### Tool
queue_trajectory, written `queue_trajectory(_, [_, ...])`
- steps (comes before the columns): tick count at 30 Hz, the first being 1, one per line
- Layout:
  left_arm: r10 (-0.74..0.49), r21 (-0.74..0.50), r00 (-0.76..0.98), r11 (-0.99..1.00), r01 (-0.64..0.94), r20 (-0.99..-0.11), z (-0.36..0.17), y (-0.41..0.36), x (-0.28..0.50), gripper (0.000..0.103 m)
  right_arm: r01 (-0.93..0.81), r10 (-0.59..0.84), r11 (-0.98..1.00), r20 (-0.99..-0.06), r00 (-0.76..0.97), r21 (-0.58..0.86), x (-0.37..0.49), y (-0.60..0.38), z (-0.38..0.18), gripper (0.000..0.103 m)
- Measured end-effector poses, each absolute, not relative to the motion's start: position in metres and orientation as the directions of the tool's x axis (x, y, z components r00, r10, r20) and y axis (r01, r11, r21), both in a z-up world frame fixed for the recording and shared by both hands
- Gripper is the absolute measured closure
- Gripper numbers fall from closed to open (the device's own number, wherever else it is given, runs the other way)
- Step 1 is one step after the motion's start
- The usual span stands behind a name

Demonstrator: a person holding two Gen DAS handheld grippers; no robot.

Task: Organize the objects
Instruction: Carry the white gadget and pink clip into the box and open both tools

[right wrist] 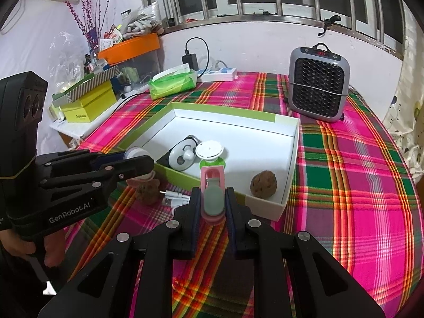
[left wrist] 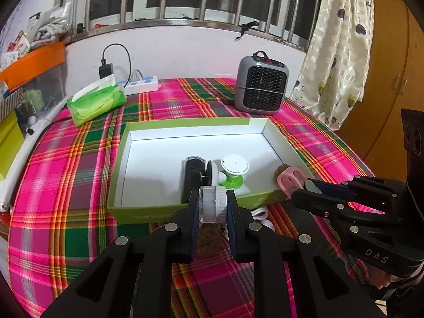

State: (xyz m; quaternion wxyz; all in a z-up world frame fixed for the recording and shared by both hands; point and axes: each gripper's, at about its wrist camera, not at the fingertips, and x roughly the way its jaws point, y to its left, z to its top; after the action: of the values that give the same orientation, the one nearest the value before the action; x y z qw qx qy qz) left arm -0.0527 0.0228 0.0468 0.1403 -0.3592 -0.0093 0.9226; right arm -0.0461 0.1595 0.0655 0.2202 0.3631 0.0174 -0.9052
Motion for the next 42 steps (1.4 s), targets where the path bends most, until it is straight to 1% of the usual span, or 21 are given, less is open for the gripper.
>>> queue_trajectory(23, [0.235, -0.118, -0.705, -0.97, -0.212, -0.669, 0.041, 0.014, -0.075, 0.086, 0.401, -0.382, -0.906, -0.667, -0.639, 0.135, -0.069, 0.16, 0.063, 0.084])
queue_trajectory(42, [0.184, -0.073, -0.711, -0.98, -0.185, -0.678, 0.038, 0.013, -0.107, 0.086, 0.379, -0.362, -0.916, -0.682, -0.636, 0.133, -0.099, 0.154, 0.056, 0.085])
